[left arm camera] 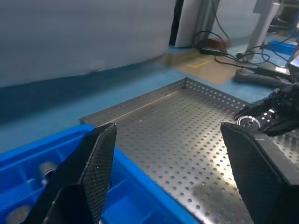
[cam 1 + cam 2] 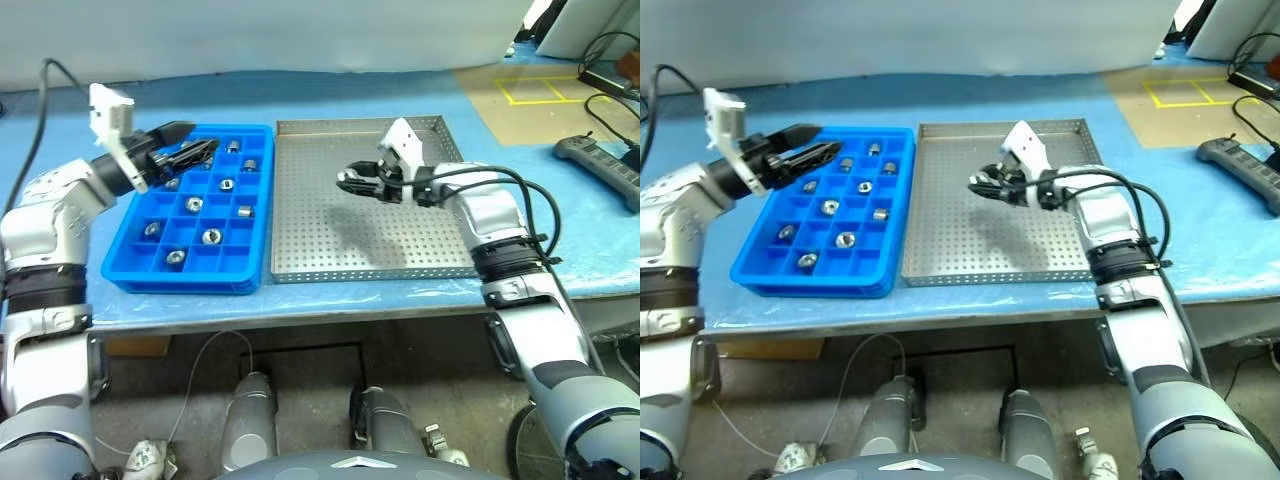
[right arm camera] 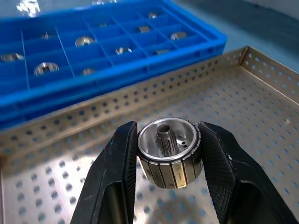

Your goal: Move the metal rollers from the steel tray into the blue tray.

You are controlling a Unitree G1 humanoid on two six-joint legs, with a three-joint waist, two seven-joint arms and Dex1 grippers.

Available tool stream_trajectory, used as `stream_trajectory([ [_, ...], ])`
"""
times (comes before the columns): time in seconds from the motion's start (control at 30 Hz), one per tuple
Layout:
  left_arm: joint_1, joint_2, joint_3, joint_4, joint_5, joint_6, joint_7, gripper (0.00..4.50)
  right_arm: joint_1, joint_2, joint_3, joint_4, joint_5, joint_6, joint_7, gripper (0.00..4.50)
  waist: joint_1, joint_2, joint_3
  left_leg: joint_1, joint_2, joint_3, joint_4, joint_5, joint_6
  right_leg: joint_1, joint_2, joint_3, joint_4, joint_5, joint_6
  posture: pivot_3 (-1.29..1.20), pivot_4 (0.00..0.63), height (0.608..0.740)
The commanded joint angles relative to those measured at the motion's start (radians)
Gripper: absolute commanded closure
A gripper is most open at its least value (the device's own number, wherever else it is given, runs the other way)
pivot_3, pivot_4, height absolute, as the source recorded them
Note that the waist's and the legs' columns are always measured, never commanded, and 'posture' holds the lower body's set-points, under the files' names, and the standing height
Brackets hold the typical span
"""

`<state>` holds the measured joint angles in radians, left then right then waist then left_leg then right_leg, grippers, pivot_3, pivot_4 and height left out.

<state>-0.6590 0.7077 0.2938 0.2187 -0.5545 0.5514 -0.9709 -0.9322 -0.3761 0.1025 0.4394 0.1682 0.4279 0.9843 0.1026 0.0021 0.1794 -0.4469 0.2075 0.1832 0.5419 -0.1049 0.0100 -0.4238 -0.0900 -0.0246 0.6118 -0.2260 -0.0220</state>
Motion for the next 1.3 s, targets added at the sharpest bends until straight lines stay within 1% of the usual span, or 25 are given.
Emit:
stream_trajectory([
  [0.03, 0.107, 0.041, 0.086, -0.177, -0.079, 0.075, 0.026, 0.75, -0.030, 0.077, -0.017, -0.076, 0.070, 0.065, -0.024, 2.90, 0.014, 0.000, 0.000, -0.001, 0.000, 0.000, -0.001, 0.000, -0.001, -0.001, 0.000, -0.001, 0.000, 0.000, 0.000, 0.25, 0.150, 0.740],
  [0.1, 0.186, 0.046, 0.126, -0.261, -0.112, 0.117, 0.057, 0.75, -0.029, 0.129, -0.007, -0.113, 0.106, 0.116, -0.020, 2.90, 0.032, 0.000, 0.000, -0.001, 0.000, -0.001, -0.002, 0.001, -0.002, -0.002, 0.000, -0.001, 0.000, 0.000, 0.000, 0.28, 0.150, 0.740],
  [0.2, 0.316, 0.040, 0.188, -0.403, -0.172, 0.188, 0.115, 0.75, -0.035, 0.229, -0.052, -0.185, 0.244, 0.302, -0.037, 2.90, 0.053, 0.000, 0.000, -0.003, 0.000, -0.003, -0.003, 0.002, -0.004, -0.004, 0.001, -0.003, 0.001, 0.000, 0.000, 0.34, 0.150, 0.740],
  [0.3, 0.438, 0.050, 0.220, -0.493, -0.186, 0.203, 0.132, 0.75, -0.003, 0.275, -0.031, -0.248, 0.303, 0.407, -0.043, 2.90, 0.076, 0.000, 0.000, -0.003, 0.000, -0.006, -0.007, 0.004, -0.008, -0.005, 0.001, -0.003, 0.002, 0.000, 0.000, 0.39, 0.150, 0.740],
  [0.43, 0.512, 0.071, 0.252, -0.537, -0.205, 0.209, 0.144, 0.75, 0.042, 0.303, 0.021, -0.255, 0.287, 0.429, -0.078, 2.90, 0.120, -0.001, 0.000, 0.001, -0.001, -0.007, -0.015, 0.008, -0.014, -0.005, 0.001, -0.003, 0.002, -0.003, 0.005, 0.41, 0.150, 0.740],
  [0.47, 0.524, 0.074, 0.255, -0.545, -0.215, 0.214, 0.144, 0.75, 0.042, 0.308, 0.029, -0.240, 0.275, 0.421, -0.089, 2.90, 0.129, 0.000, 0.000, 0.002, -0.001, -0.008, -0.017, 0.009, -0.016, -0.005, 0.001, -0.003, 0.003, -0.005, 0.009, 0.42, 0.150, 0.740],
  [0.57, 0.566, 0.063, 0.240, -0.584, -0.226, 0.219, 0.157, 0.75, 0.032, 0.320, 0.049, -0.161, 0.219, 0.371, -0.143, 2.90, 0.142, -0.001, 0.000, 0.003, -0.001, -0.009, -0.018, 0.011, -0.020, -0.008, 0.001, -0.001, 0.008, -0.006, 0.010, 0.42, 0.150, 0.740],
  [0.7, 0.562, 0.037, 0.222, -0.593, -0.231, 0.210, 0.201, 0.75, 0.032, 0.318, 0.063, -0.089, 0.169, 0.308, -0.176, 2.90, 0.147, -0.001, 0.000, 0.004, -0.001, -0.009, -0.018, 0.012, -0.021, -0.009, 0.001, 0.000, 0.012, -0.006, 0.010, 0.41, 0.150, 0.740],
  [0.8, 0.550, 0.022, 0.197, -0.601, -0.236, 0.208, 0.219, 0.75, 0.045, 0.304, 0.077, -0.080, 0.153, 0.301, -0.168, 2.90, 0.148, -0.001, 0.000, 0.004, -0.001, -0.010, -0.018, 0.012, -0.022, -0.010, 0.001, 0.000, 0.013, -0.006, 0.010, 0.40, 0.150, 0.740],
  [0.83, 0.544, 0.021, 0.192, -0.597, -0.235, 0.208, 0.221, 0.75, 0.063, 0.287, 0.110, -0.106, 0.144, 0.302, -0.139, 2.90, 0.147, -0.001, 0.000, 0.004, -0.001, -0.010, -0.018, 0.013, -0.022, -0.010, 0.001, 0.000, 0.013, -0.006, 0.010, 0.39, 0.150, 0.740],
  [0.87, 0.541, 0.022, 0.189, -0.595, -0.236, 0.207, 0.223, 0.75, 0.075, 0.276, 0.133, -0.124, 0.137, 0.301, -0.118, 2.90, 0.147, -0.001, 0.000, 0.004, -0.001, -0.010, -0.017, 0.013, -0.023, -0.010, 0.002, 0.000, 0.013, -0.006, 0.010, 0.39, 0.150, 0.740],
  [1.0, 0.513, 0.042, 0.178, -0.548, -0.221, 0.195, 0.208, 0.75, 0.106, 0.282, 0.135, -0.155, 0.161, 0.334, -0.114, 2.90, 0.140, -0.002, -0.001, 0.004, -0.001, -0.010, -0.016, 0.014, -0.024, -0.009, 0.004, 0.000, 0.012, -0.002, 0.005, 0.38, 0.150, 0.740],
  [1.3, 0.460, 0.061, 0.147, -0.496, -0.207, 0.179, 0.187, 0.75, 0.119, 0.307, 0.147, -0.151, 0.159, 0.360, -0.109, 2.90, 0.132, -0.002, -0.001, 0.005, 0.000, -0.010, -0.015, 0.015, -0.025, -0.008, 0.008, 0.000, 0.013, -0.002, 0.004, 0.37, 0.150, 0.740],
])
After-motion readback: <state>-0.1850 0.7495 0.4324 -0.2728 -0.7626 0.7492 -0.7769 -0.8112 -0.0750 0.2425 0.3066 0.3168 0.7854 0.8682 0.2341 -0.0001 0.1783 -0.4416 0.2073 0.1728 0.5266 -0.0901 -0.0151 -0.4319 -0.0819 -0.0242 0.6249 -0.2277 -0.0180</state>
